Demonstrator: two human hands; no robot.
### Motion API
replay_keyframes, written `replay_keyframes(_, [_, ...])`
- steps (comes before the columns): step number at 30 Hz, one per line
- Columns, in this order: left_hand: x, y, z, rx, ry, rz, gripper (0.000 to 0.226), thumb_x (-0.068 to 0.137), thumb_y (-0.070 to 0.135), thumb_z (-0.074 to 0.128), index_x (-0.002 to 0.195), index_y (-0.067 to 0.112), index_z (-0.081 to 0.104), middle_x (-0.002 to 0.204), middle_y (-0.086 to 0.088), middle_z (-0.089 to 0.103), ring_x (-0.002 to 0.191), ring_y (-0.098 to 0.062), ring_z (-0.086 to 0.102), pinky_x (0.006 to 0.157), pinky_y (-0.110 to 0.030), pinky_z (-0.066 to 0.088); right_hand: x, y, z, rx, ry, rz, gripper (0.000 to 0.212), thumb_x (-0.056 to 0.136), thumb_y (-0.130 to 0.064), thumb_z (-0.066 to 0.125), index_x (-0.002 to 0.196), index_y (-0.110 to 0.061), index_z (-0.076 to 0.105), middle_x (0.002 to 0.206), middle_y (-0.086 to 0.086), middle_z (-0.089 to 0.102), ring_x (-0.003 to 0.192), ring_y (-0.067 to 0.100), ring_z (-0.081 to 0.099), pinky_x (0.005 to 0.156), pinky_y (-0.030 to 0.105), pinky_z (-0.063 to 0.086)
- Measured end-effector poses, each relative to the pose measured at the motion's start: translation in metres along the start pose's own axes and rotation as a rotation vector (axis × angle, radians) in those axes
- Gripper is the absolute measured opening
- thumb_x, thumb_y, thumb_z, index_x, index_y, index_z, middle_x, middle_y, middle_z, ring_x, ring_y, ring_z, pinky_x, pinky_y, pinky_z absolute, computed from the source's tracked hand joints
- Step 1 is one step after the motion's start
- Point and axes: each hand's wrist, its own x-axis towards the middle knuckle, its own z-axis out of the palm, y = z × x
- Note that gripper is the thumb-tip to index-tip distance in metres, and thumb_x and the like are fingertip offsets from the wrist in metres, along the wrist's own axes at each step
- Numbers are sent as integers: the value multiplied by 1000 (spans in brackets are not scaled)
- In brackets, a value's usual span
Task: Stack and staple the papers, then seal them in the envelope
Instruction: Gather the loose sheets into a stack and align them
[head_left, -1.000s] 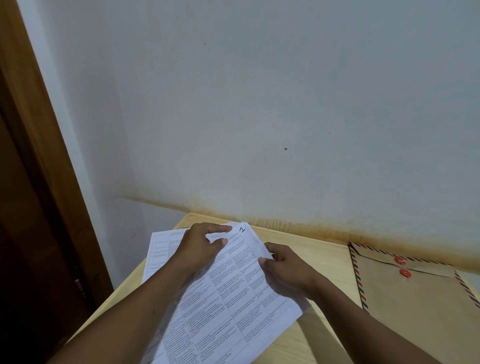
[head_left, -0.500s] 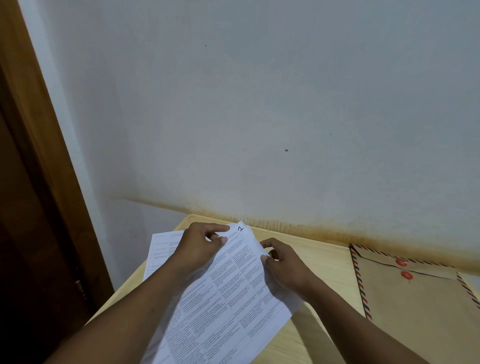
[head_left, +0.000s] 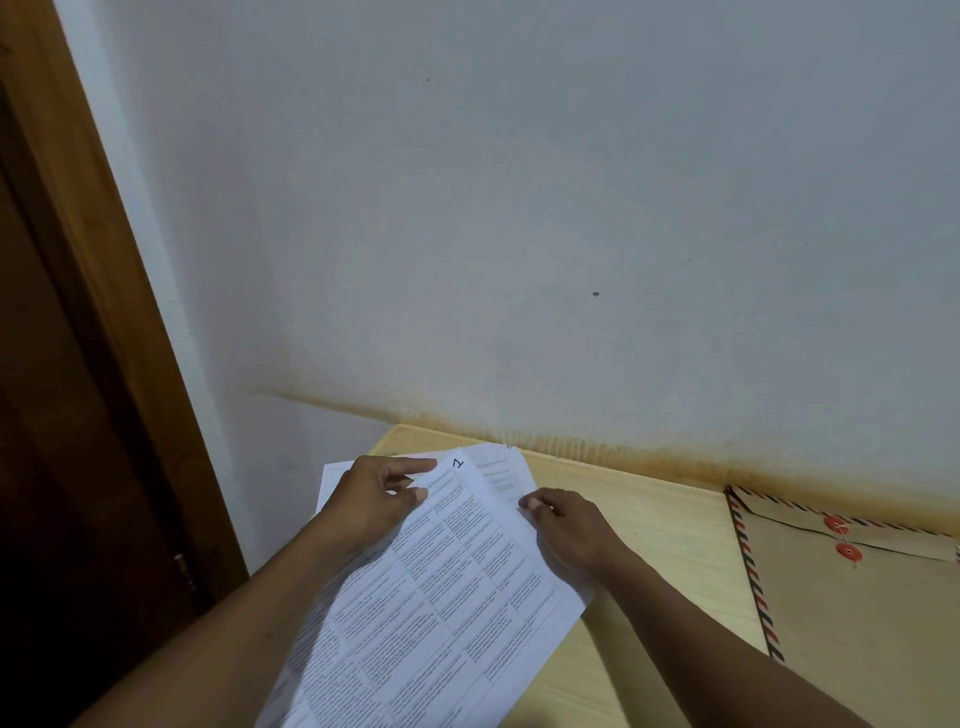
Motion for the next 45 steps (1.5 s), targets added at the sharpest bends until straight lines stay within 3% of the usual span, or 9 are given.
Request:
replay_keyframes(6, [1, -9, -4, -20, -14, -19, 40, 88, 12, 78, 98, 51, 75, 116, -2, 72, 113, -16, 67, 102, -30, 51, -7, 12, -3, -460, -1, -47, 34, 96, -40, 41, 113, -30, 69, 112, -6, 62, 108, 22, 55, 89, 39, 45])
replay_keyframes(10, [-1, -3, 7, -173, -92, -56, 33, 91, -5, 70, 115, 18, 76, 112, -12, 72, 100, -19, 70, 84, -10, 53, -10, 24, -15, -504, 31, 2, 30, 93, -52, 52, 94, -29, 72, 101, -4, 56, 102, 19, 54, 82, 36, 49])
replay_keyframes(14, [-1, 7, 18, -225, -152, -68, 32, 92, -6, 68, 111, 18, 75, 87, -4, 76, 81, -9, 76, 73, -12, 55, -16, 33, -26, -453, 62, 48, 22, 82, -50, 67, 73, -32, 58, 97, -7, 54, 101, 17, 52, 81, 36, 50])
replay_keyframes(20, [0, 15, 33, -253, -234, -75, 33, 92, -9, 66, 119, 10, 73, 97, -29, 67, 90, -26, 68, 89, -25, 57, -13, 38, -27, -370, 99, 127, 58, 77, -43, 77, 127, -25, 54, 119, 1, 56, 114, 24, 51, 77, 31, 39])
replay_keyframes(26, [-2, 22, 40, -188, -224, -41, 34, 92, -8, 66, 122, 8, 72, 100, -26, 70, 80, -15, 69, 71, -9, 54, -14, 36, -26, -285, 116, 152, 60, 71, -36, 78, 126, -28, 54, 111, -3, 63, 103, 20, 59, 78, 32, 48])
replay_keyframes(34, [-5, 27, 44, -198, -249, -48, 33, 94, -11, 62, 123, 2, 70, 99, -22, 74, 68, -4, 74, 64, -9, 53, -19, 34, -35, -24, 76, 176, 58, 73, -10, 70, 125, -27, 51, 88, -5, 64, 78, 15, 61, 63, 26, 46])
replay_keyframes(37, [0, 26, 43, -170, -236, -36, 33, 93, -8, 65, 123, 7, 72, 93, -17, 76, 74, -6, 76, 71, -15, 58, -24, 28, -53, 263, 29, 234, 61, 71, -2, 70, 125, -23, 49, 96, 2, 68, 82, 21, 70, 71, 35, 59])
replay_keyframes(40, [7, 25, 45, -105, -193, 14, 35, 92, 4, 72, 113, 32, 78, 109, -2, 79, 101, -12, 75, 100, -37, 57, -28, 25, -63, 470, 11, 214, 50, 70, -4, 65, 117, -21, 61, 102, 11, 74, 87, 35, 74, 81, 57, 60])
replay_keyframes(45, [15, 30, 56, -73, -118, 92, 44, 91, 12, 74, 94, 56, 75, 107, 16, 78, 106, -5, 71, 103, -39, 55, -35, 7, -67, 485, -39, 172, 32, 79, -7, 47, 98, -15, 71, 97, 14, 77, 89, 37, 74, 81, 50, 58])
